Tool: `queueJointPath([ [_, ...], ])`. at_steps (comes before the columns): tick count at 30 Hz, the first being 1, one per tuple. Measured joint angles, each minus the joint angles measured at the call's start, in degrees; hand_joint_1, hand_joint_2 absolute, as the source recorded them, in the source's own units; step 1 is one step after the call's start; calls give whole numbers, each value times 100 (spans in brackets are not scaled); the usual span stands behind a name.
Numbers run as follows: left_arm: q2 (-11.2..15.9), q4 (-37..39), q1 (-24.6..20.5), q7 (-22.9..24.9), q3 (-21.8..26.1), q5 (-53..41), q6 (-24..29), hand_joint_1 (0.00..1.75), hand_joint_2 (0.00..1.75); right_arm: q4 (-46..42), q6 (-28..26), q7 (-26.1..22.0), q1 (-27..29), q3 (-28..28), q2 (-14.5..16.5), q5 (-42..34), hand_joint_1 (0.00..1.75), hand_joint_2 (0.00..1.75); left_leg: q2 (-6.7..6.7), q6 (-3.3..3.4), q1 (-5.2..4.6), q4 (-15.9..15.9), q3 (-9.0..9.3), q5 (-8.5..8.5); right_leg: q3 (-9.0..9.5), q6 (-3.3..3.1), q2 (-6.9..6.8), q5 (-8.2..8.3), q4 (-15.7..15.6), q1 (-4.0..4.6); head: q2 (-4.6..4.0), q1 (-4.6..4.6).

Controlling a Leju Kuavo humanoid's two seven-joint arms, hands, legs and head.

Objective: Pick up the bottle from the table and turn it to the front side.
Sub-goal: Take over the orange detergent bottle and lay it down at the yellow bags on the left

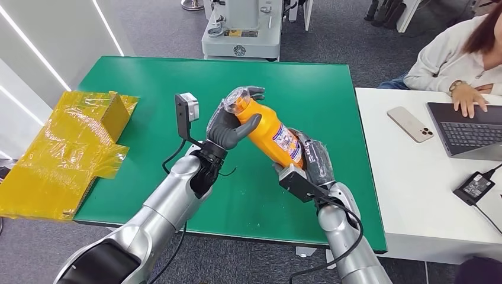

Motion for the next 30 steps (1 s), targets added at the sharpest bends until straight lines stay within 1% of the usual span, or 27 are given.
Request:
queueJointPath([
  [5, -16, 0, 39, 215, 150, 426, -537, 175, 175, 17, -13, -19, -7, 14, 0, -9, 171, 175, 1, 0, 1, 0, 1, 0, -1, 0, 0, 0, 0, 0, 0, -2],
  [8, -32, 2, 84, 444, 237, 888, -1109, 175, 175, 20, -77, -57, 9, 24, -1, -7, 169, 175, 1, 0, 2, 0, 3, 0, -1, 0, 1, 0, 0, 0, 0, -2],
  [12, -62, 41, 150, 944, 283, 1658, -1812, 175, 175, -36, -220, -152, 136, 3, -9, 10, 172, 175, 3, 0, 1, 0, 3, 0, -3, 0, 3, -1, 0, 0, 0, -1],
  [14, -62, 97, 163, 1235, 287, 2044, -1974, 175, 175, -121, -238, -150, 236, -7, -16, 25, 173, 175, 4, 0, 1, 0, 3, 0, -4, 0, 4, 0, 0, 0, 0, -1],
  [16, -64, 146, 167, 1413, 288, 2277, -2029, 175, 175, -198, -244, -128, 321, -21, -21, 31, 170, 175, 3, 0, 0, 0, 2, 0, -5, 0, 4, 0, -1, 0, 0, -1],
  [17, -67, 166, 167, 1455, 288, 2331, -2041, 175, 175, -226, -246, -120, 353, -29, -23, 32, 162, 175, 4, 0, 0, 0, 2, 0, -5, 0, 4, 0, -1, 0, 0, -1],
  [18, -73, 182, 168, 1476, 288, 2359, -2049, 175, 175, -250, -246, -116, 379, -38, -23, 32, 144, 175, 4, 0, 0, 0, 2, 0, -5, 0, 4, 0, -1, 0, 0, 0],
  [20, -88, 210, 168, 1488, 288, 2384, -2055, 175, 175, -299, -247, -110, 424, -56, -28, 31, 62, 175, 5, 0, 0, 1, 3, 0, -5, 0, 4, 0, -1, 0, 0, 0],
  [21, -94, 218, 168, 1483, 287, 2393, -2047, 175, 175, -327, -249, -107, 449, -65, -33, 28, 27, 175, 5, 0, 0, 1, 3, 0, -5, 0, 4, 0, -1, 0, 0, 0],
  [22, -97, 223, 169, 1470, 286, 2404, -2038, 175, 175, -358, -254, -108, 475, -76, -40, 20, 3, 175, 5, 0, 0, 1, 3, 0, -5, 0, 4, 0, -1, 0, 0, 0],
  [30, -97, 254, 190, 1391, 281, 2538, -1999, 175, 175, -579, -332, -132, 567, -174, -78, -49, 0, 175, 6, 0, 1, 1, 3, 0, -5, 0, 5, 0, -1, 0, 0, -1],
])
